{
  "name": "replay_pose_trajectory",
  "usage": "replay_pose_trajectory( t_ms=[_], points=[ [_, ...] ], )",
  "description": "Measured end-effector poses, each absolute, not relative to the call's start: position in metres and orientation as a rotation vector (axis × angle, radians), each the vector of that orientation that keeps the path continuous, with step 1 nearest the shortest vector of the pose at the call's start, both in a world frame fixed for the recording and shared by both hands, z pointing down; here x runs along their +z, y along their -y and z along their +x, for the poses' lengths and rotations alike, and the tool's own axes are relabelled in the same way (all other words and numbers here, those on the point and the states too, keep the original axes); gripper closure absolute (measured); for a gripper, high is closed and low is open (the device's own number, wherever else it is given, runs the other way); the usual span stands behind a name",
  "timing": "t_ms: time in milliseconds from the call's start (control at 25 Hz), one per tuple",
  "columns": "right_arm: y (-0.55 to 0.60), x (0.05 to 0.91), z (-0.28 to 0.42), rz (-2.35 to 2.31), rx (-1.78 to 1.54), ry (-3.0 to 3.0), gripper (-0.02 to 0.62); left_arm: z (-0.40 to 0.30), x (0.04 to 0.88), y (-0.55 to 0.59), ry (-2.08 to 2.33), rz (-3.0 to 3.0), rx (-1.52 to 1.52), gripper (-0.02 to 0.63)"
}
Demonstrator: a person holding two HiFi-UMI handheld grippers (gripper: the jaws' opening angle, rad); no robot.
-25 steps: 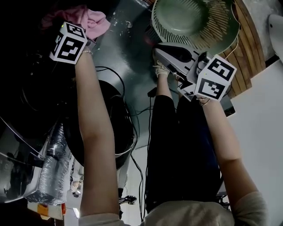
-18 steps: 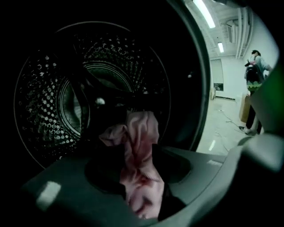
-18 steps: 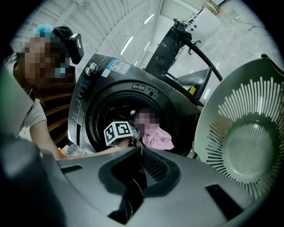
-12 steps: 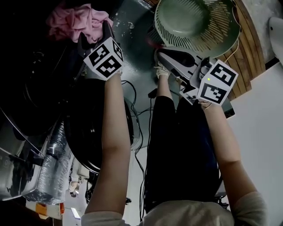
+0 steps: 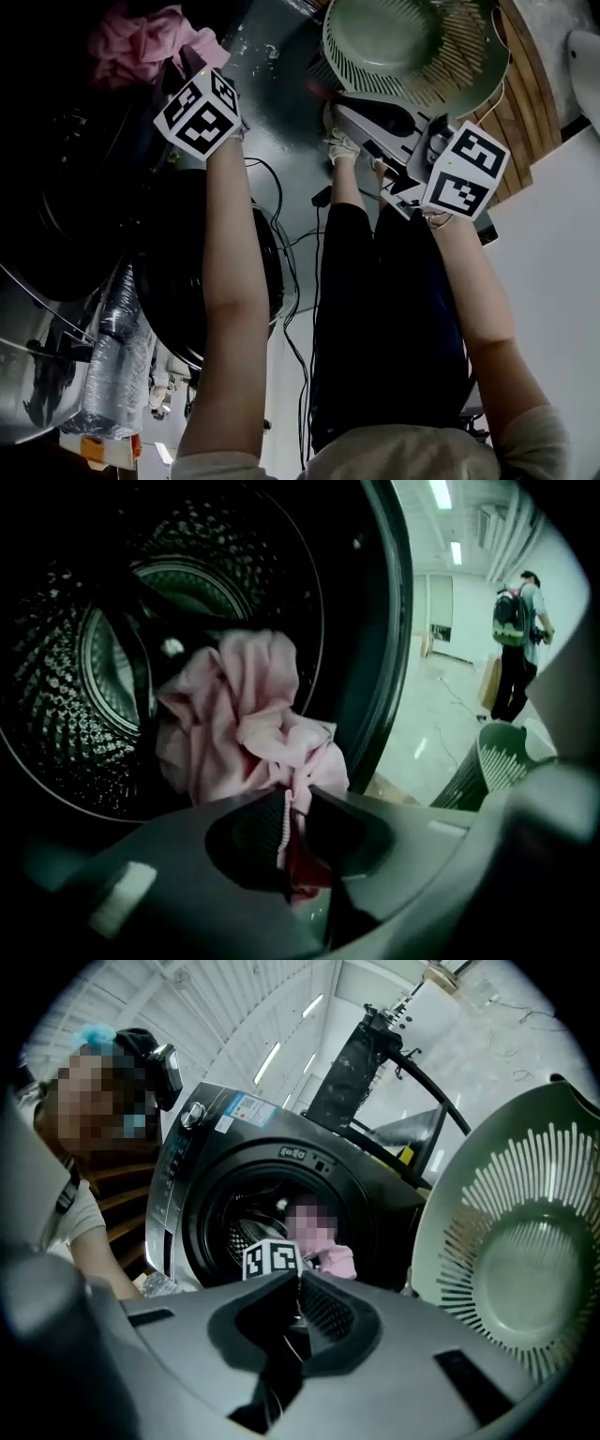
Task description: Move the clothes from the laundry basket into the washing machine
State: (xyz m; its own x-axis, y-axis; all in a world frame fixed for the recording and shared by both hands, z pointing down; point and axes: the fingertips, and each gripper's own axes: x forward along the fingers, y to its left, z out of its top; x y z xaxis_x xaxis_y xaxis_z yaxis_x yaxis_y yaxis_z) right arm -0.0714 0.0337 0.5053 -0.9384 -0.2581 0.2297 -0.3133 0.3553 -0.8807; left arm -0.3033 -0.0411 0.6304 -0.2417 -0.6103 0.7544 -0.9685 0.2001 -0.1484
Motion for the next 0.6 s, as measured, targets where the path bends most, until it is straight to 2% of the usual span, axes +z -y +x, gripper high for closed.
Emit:
replay_pose_trajectory(
  t_ms=[280, 520, 600],
  points=[
    [-0.028, 0.497, -0.077, 0.534, 1.696, 2.564, 0.577, -0.356, 0.553, 0.085, 2.278, 1.507, 0.714, 0.537],
    [-0.033, 0.498, -0.081, 0.519, 1.703, 2.565, 0.577, -0.362, 0.605, 0.105, 2.163, 1.415, 0.810, 0.525],
    [-0.035, 0.499, -0.081, 0.520, 1.714, 2.557, 0.577, -0.354, 0.607, 0.098, 2.145, 1.407, 0.756, 0.471]
  ],
)
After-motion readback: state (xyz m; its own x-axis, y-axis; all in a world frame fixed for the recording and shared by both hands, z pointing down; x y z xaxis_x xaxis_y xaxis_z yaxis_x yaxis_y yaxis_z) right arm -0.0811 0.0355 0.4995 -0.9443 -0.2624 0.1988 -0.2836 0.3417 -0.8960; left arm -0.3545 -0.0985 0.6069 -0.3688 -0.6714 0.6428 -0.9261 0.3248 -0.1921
